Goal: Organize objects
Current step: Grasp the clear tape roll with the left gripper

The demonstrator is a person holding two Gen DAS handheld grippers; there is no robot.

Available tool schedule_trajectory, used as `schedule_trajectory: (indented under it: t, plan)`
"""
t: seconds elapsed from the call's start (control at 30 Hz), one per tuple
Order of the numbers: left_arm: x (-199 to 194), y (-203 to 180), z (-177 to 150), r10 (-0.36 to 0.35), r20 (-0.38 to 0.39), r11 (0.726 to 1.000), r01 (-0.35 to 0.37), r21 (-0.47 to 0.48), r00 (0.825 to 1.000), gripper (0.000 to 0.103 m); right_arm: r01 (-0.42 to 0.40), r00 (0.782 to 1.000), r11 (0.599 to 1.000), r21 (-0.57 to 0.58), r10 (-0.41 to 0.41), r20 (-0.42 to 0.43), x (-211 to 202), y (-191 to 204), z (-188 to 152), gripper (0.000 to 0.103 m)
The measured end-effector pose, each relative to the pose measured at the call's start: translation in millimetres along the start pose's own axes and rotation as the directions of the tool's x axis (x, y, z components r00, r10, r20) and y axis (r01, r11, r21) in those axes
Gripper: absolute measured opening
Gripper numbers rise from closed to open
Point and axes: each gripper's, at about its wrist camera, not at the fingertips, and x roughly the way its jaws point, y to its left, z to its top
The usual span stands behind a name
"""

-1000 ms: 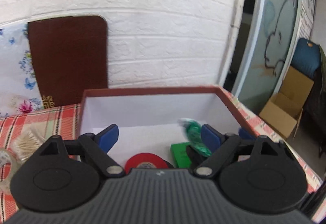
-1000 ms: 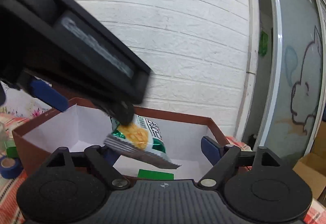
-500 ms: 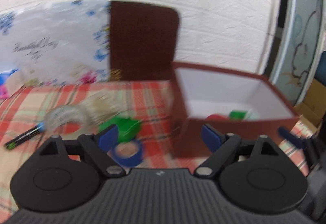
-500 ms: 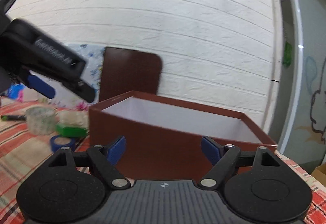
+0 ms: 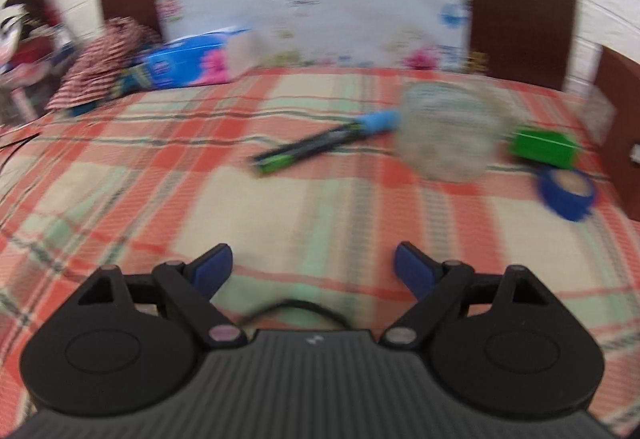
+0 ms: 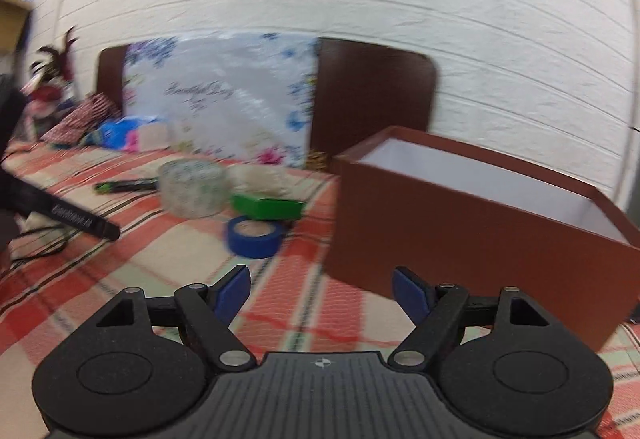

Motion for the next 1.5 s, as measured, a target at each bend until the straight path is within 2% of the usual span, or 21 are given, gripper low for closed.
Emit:
schedule_trajectory:
  t: [0.1,0.17,0.37,0.5,0.63,0.73,0.93,1.03,1.17,1.27,1.37,1.43,1.47,1.5]
  plan:
    - [9,44,0,-0.008,0.021,0.99,0.011,-0.139,1.0,0.092,-0.079,0.997,0.994,-0.07,0.078,-0.023,10,27,8,0.073]
    - [9,54,-1,-0.031,0.05,0.981,0.04,-0.191,0.998,0.097,-0.13,0.991,0.987,-0.09,0.128,-0.032,22,43,16,0.073]
    - [7,45,-3,-0.055,0.071,0.982,0.066,-0.174,0.996,0.098,-0.192,0.981,0.977,-0.091,0.188,-0.049,86,89,52,0.074]
    - [7,54,-6,-0.083,0.092,0.972,0.101,-0.211,0.992,0.098,-0.182,0.983,0.98,-0.078,0.178,-0.05,132,108,74,0.086]
    - [7,55,-6,-0.089,0.098,0.971,0.109,-0.213,0.991,0.098,-0.138,0.984,0.988,-0.073,0.128,-0.12,173,119,81,0.086]
    - [8,56,-6,-0.093,0.1,0.969,0.113,-0.218,0.991,0.098,-0.161,0.977,0.987,-0.028,0.155,-0.144,182,113,80,0.087]
    - [8,56,-6,-0.096,0.1,0.969,0.116,-0.218,0.99,0.099,-0.172,0.974,0.985,0.005,0.171,-0.148,149,106,64,0.086]
    - [8,56,-6,-0.094,0.098,0.97,0.113,-0.215,0.991,0.099,-0.204,0.967,0.979,-0.005,0.201,-0.159,112,99,49,0.086]
    - [8,52,-6,-0.081,0.088,0.977,0.097,-0.192,0.993,0.1,-0.213,0.965,0.975,-0.064,0.2,-0.169,49,90,22,0.086]
    - [8,48,-5,-0.074,0.076,0.982,0.086,-0.169,0.994,0.1,-0.153,0.975,0.986,-0.066,0.14,-0.172,6,72,2,0.086]
    - [7,39,-4,-0.046,0.045,0.992,0.051,-0.118,0.998,0.1,-0.036,0.984,0.999,-0.024,0.031,-0.178,-22,45,-12,0.086]
    - [3,27,-3,-0.017,0.019,0.998,0.018,-0.066,1.0,0.099,0.038,0.98,0.998,0.043,-0.029,-0.195,-31,23,-19,0.086]
    - [-3,21,-3,-0.037,0.015,0.998,0.038,-0.056,0.999,0.097,0.056,0.979,0.995,0.086,-0.037,-0.202,-34,13,-22,0.087]
    - [-11,14,-3,-0.095,0.015,0.994,0.096,-0.059,0.995,0.097,0.064,0.977,0.99,0.129,-0.035,-0.21,-36,4,-24,0.087]
